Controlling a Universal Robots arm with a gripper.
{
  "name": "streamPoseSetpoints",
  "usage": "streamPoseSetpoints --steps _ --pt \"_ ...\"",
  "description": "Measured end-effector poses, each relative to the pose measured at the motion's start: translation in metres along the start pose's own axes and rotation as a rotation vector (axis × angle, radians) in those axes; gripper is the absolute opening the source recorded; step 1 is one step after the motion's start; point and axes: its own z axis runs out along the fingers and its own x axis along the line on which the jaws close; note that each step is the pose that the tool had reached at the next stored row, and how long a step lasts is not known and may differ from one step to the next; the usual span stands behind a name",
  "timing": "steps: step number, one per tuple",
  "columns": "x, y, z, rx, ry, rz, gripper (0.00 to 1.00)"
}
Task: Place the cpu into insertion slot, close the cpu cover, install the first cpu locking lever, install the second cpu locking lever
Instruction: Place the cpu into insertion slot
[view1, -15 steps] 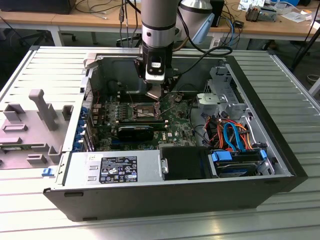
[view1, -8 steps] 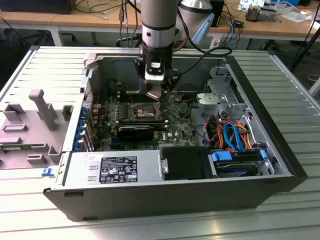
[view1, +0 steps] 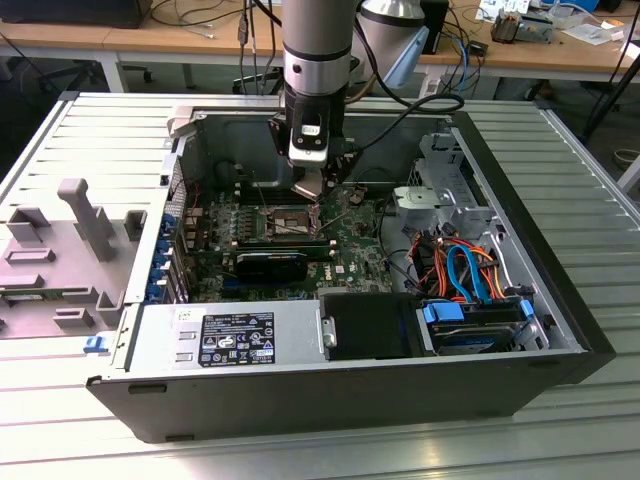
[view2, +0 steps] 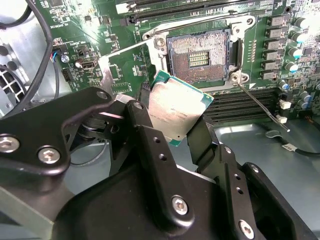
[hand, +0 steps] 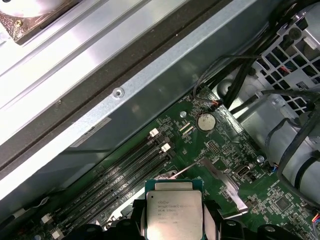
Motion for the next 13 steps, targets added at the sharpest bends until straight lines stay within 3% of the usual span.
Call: streamPoseSetpoints --steps 13 --pt "0.0 0.0 0.0004 -0.0004 -0.0015 0.017 0.54"
